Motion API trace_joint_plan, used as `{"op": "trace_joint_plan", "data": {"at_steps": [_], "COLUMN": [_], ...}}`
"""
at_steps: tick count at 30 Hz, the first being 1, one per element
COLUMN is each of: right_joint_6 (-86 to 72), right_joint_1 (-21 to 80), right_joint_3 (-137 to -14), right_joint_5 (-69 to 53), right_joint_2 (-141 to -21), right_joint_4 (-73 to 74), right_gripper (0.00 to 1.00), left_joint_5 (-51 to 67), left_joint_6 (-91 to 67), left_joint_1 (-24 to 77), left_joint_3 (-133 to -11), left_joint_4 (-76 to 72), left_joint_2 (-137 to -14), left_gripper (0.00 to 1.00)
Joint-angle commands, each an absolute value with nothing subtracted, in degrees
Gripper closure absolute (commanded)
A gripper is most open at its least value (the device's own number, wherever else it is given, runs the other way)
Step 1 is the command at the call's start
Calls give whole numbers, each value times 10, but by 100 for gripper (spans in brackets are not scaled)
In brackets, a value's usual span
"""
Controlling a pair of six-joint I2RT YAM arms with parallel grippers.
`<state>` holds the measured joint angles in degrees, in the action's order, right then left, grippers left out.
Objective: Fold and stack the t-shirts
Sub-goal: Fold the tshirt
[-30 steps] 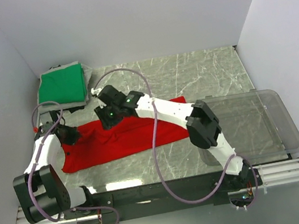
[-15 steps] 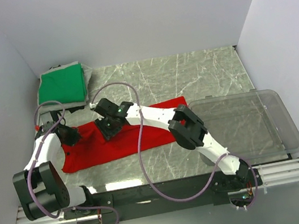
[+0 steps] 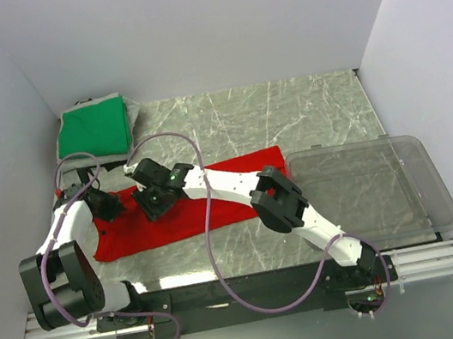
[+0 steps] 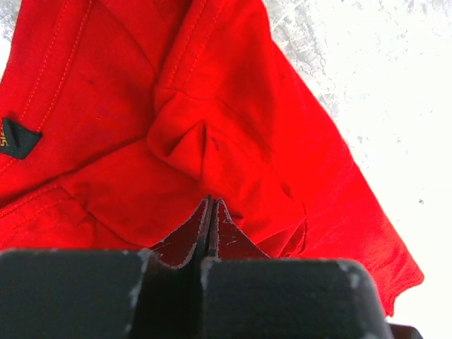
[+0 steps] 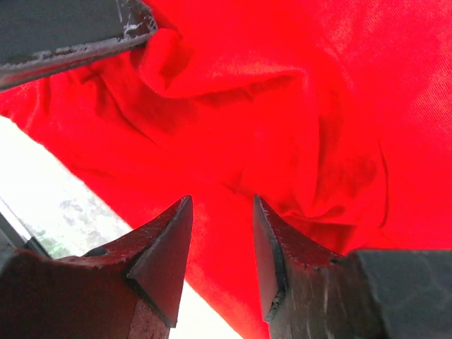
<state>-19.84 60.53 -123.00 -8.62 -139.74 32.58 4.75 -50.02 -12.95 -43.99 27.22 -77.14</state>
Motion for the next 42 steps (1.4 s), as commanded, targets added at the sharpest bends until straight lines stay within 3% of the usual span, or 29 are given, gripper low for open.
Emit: {"op": "trace_joint_plan", "data": {"at_steps": [1, 13, 16, 23, 29, 42], "right_joint_6": [-192, -181, -177, -172, -160, -114], "right_joint_1": [606, 606, 607, 606, 597, 587], "right_joint_3": [-1264, -1279, -1266, -1255, -1239, -1115], "right_joint_5": [-69, -12, -9, -24, -73, -121], "right_joint_2": [-1416, -1435, -1432, -1419, -1364, -1259], "right_joint_4": [323, 335, 337, 336, 307, 297], "right_gripper": [53, 53, 58, 85, 100, 100], "left_joint_5": [57, 61, 62, 46, 33, 12], "left_joint_6": [-484, -483, -483, -484, -501, -555], "left_joint_1": [-131, -131, -131, -131, -131, -131], "left_joint_3": [-446, -446, -444, -451, -442, -383], "left_joint_4": [260, 261, 259, 279, 305, 361], "left_joint_2": [-773, -773, -772, -767, -737, -644], "left_gripper": [100, 100, 100, 100, 100, 100]}}
